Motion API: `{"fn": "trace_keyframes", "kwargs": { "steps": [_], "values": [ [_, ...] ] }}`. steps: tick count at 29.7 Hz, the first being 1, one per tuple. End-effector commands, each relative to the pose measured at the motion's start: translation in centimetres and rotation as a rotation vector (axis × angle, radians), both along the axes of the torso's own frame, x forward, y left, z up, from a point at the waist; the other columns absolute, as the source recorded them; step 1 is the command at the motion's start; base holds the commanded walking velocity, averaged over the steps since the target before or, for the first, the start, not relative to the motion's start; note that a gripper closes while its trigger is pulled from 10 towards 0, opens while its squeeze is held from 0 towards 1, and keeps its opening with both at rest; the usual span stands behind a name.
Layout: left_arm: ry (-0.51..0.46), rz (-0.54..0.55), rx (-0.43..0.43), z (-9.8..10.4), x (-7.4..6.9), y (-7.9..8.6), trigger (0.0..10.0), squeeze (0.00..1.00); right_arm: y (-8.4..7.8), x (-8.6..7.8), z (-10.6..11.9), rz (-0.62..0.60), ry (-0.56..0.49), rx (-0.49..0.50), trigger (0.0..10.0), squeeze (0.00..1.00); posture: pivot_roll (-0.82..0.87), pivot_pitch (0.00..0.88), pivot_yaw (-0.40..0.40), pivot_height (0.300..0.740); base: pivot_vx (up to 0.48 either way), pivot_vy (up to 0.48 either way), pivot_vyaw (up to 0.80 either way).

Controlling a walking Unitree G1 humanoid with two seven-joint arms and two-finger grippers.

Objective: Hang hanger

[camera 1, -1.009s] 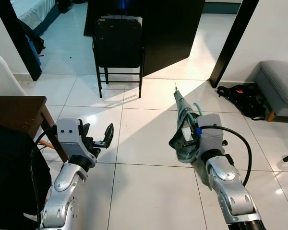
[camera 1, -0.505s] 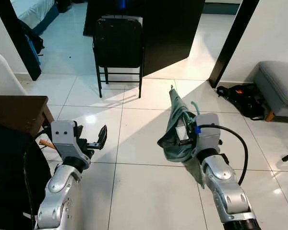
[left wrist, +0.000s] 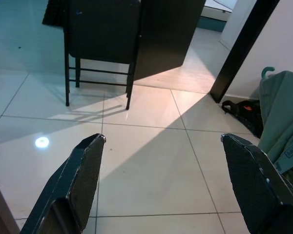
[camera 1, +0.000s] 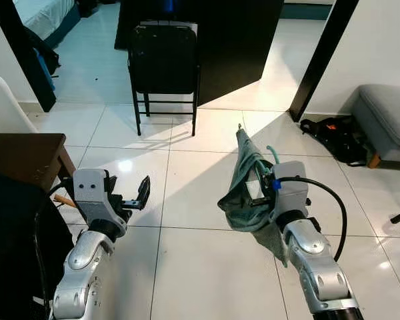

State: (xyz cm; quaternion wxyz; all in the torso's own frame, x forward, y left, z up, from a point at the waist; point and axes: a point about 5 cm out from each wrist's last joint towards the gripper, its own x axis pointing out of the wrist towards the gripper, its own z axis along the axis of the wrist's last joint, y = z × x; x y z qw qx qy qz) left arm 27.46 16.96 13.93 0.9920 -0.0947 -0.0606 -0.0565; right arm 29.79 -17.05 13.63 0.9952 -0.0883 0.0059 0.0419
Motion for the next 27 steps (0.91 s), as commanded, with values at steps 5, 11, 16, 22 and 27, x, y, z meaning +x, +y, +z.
{"fn": "trace_keyframes", "kwargs": {
  "steps": [5,11,16,22,27],
  "values": [
    [0.031,-0.028,-0.002,-0.55,0.08,-0.41,10.0,0.00,-0.20,-0.42,0.01,-0.007,-0.016,0.016,10.0,0.00,0.04,0.112,-0.008,0.740,0.000,0.000,0.00],
    [0.032,-0.030,-0.004,-0.59,0.10,-0.38,10.0,0.00,-0.07,-0.41,-0.01,-0.001,-0.017,0.019,10.0,0.00,0.04,0.106,-0.010,0.740,0.000,0.000,0.00],
    [0.033,-0.034,-0.005,-0.60,0.16,-0.40,10.0,0.00,0.00,-0.39,0.07,0.003,-0.019,0.022,10.0,0.00,0.04,0.107,-0.010,0.740,0.000,0.000,0.00],
    [0.037,-0.033,-0.010,-0.71,0.07,-0.35,10.0,0.00,0.16,-0.38,-0.28,0.006,-0.013,0.025,10.0,0.00,0.04,0.100,-0.011,0.740,0.000,0.000,0.00],
    [0.039,-0.030,-0.014,-0.76,0.03,-0.28,10.0,0.00,0.25,-0.33,-0.35,0.013,-0.009,0.024,10.0,0.00,0.04,0.106,-0.014,0.740,0.000,0.000,0.00]
  ]
}}
